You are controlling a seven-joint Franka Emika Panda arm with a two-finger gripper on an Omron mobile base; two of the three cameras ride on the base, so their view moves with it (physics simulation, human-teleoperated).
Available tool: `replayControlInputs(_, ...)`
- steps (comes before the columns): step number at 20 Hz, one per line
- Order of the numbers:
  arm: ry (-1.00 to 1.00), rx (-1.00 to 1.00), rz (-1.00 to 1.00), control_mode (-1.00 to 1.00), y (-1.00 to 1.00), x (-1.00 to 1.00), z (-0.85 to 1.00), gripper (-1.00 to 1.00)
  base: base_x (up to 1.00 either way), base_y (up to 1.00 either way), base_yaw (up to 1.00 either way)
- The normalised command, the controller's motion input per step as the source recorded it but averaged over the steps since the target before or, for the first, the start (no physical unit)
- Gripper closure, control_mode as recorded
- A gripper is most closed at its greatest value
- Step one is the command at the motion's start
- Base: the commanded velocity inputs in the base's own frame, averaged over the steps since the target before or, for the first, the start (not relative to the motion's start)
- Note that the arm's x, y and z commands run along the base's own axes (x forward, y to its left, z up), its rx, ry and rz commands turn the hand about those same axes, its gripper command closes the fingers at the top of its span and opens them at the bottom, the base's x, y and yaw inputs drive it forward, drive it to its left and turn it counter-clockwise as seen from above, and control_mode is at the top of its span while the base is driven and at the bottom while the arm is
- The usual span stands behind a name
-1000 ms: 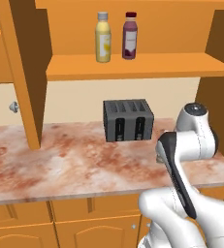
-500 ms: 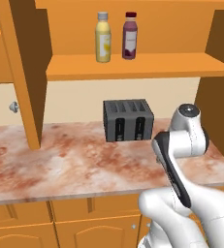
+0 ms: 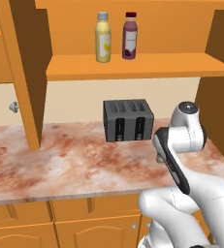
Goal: Sort all alcoholic drinks to one cabinet, and non-alcoholic drinks to the other.
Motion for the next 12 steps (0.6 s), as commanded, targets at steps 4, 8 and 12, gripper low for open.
replayControlInputs(4, 0.00, 0.00, 0.00, -1.00, 0.00, 0.28, -0.25, -1.00, 0.00, 0.00, 0.00)
replayControlInputs(8, 0.00, 0.00, 0.00, -1.00, 0.00, 0.26, -0.22, -1.00, 0.00, 0.00, 0.00)
replayControlInputs(12, 0.00, 0.02, 0.00, -1.00, -0.06, 0.11, -0.13, -1.00, 0.00, 0.00, 0.00)
